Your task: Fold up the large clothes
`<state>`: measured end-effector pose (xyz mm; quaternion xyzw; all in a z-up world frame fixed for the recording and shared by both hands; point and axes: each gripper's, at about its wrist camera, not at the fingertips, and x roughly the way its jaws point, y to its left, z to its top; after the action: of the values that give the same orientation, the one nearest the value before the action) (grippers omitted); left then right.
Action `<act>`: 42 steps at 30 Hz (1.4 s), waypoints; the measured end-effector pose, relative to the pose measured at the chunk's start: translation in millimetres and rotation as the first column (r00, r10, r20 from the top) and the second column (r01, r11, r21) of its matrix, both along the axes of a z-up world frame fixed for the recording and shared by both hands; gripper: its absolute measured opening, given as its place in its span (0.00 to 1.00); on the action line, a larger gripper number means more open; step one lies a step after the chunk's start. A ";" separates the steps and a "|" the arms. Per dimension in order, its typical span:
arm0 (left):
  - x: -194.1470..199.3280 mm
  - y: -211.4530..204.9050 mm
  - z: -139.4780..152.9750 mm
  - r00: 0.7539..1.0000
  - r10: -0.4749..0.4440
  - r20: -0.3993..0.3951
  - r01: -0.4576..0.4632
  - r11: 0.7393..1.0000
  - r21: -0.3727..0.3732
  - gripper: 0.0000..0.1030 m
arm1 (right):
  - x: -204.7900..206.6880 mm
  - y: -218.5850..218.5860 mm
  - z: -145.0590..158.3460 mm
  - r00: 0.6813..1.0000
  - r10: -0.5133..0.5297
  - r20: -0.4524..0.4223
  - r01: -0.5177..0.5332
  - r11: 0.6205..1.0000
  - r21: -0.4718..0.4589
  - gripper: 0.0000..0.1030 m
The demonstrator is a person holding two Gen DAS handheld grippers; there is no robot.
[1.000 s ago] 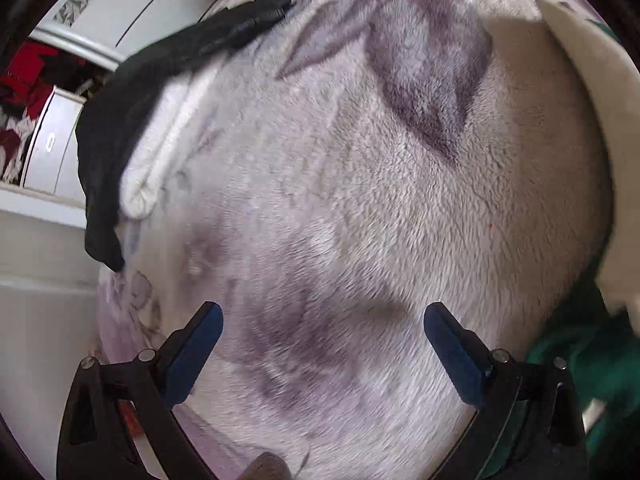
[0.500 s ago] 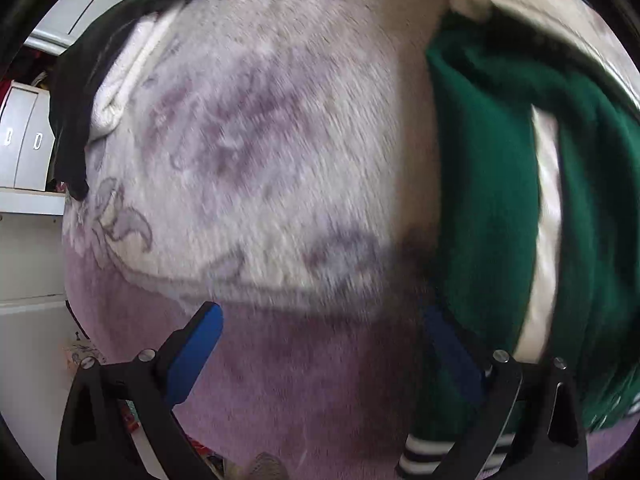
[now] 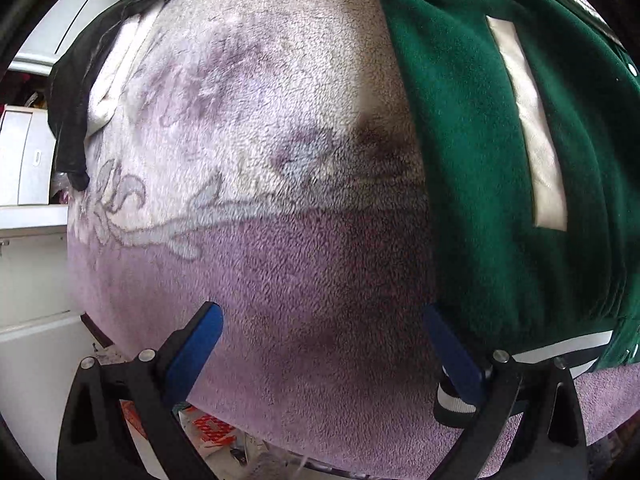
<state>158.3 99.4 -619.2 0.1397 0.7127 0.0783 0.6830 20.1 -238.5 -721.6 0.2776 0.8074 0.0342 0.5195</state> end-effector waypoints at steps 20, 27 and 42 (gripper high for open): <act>-4.6 -177.2 108.1 0.975 -0.020 0.222 -0.022 0.982 0.186 1.00 | -48.1 -258.4 97.0 0.994 -0.012 0.111 0.035 0.978 -0.208 0.66; -12.9 -306.2 75.9 0.991 -0.046 0.125 0.021 0.981 0.193 1.00 | -88.7 -320.1 -2.2 0.999 -0.019 -0.035 0.019 1.000 0.001 0.21; -108.0 -535.1 11.2 0.893 -0.449 -0.023 0.438 0.857 0.270 1.00 | -73.3 -505.7 103.1 0.981 0.172 0.087 -0.125 0.911 -0.393 0.63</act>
<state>50.3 -435.7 -608.0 0.3896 0.6300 0.0174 0.6716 -53.2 -744.2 -618.5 0.1052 0.7844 -0.0694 0.6074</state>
